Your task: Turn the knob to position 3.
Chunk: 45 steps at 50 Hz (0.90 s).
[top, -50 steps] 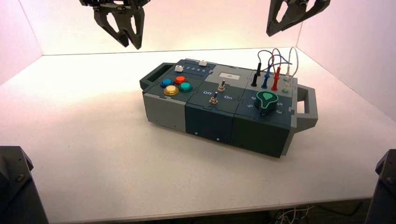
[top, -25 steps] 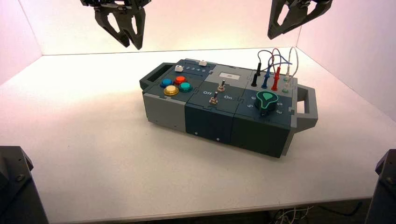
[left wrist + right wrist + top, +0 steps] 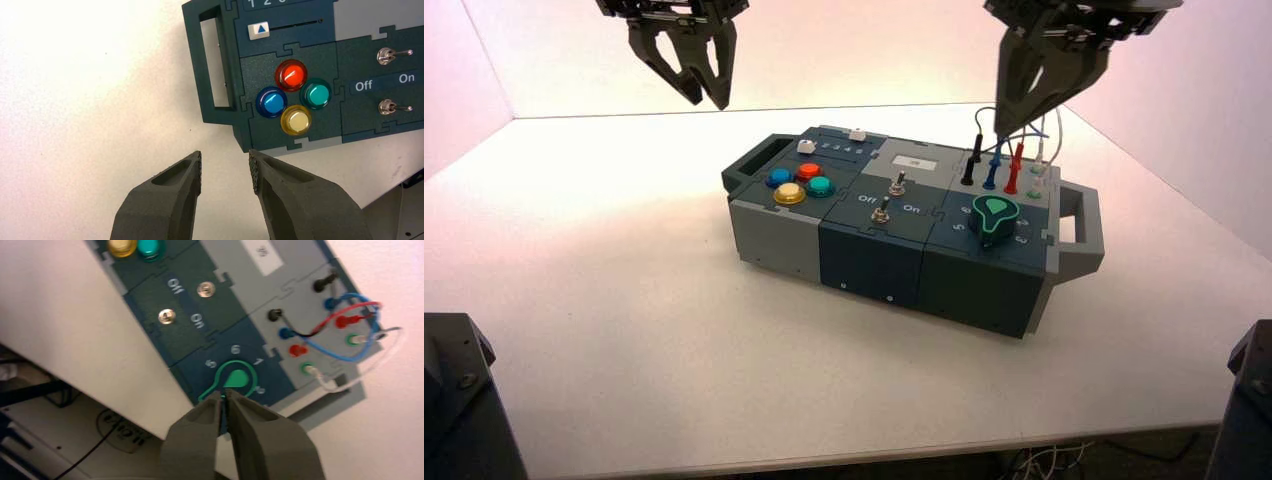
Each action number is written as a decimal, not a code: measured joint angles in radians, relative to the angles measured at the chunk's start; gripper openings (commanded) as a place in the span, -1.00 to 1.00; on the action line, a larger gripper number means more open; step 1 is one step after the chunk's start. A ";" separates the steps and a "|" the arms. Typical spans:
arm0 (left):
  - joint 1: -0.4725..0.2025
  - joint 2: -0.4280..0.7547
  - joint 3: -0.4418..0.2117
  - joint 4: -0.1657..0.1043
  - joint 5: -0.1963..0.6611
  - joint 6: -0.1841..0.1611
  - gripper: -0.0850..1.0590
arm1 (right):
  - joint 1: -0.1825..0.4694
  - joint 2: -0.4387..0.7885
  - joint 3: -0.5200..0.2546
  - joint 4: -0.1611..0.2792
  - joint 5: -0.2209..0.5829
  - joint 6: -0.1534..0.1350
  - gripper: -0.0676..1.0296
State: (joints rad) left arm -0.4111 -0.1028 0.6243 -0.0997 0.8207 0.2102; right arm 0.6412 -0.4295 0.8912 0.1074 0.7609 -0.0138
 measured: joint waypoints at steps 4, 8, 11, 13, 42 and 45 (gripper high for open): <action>-0.006 0.002 0.000 0.000 0.000 0.002 0.06 | 0.021 0.008 -0.002 0.015 0.002 0.002 -0.92; -0.009 0.000 0.000 0.000 0.002 0.000 0.06 | 0.031 0.023 -0.005 0.029 0.002 0.002 -0.92; -0.012 0.002 0.000 0.000 0.002 0.002 0.06 | 0.034 0.051 -0.008 0.037 0.003 0.002 -0.92; -0.014 0.002 0.000 0.000 0.002 0.000 0.06 | 0.034 0.063 -0.008 0.038 0.005 0.002 -0.92; -0.017 0.002 0.002 0.000 0.005 0.000 0.06 | 0.052 0.272 -0.048 0.038 0.002 0.000 -0.92; -0.018 0.000 0.000 0.000 0.005 0.000 0.06 | 0.054 0.279 -0.055 0.040 0.002 0.000 -0.92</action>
State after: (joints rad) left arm -0.4295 -0.1028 0.6243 -0.0997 0.8253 0.2102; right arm 0.6949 -0.1503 0.8360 0.1473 0.7624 -0.0138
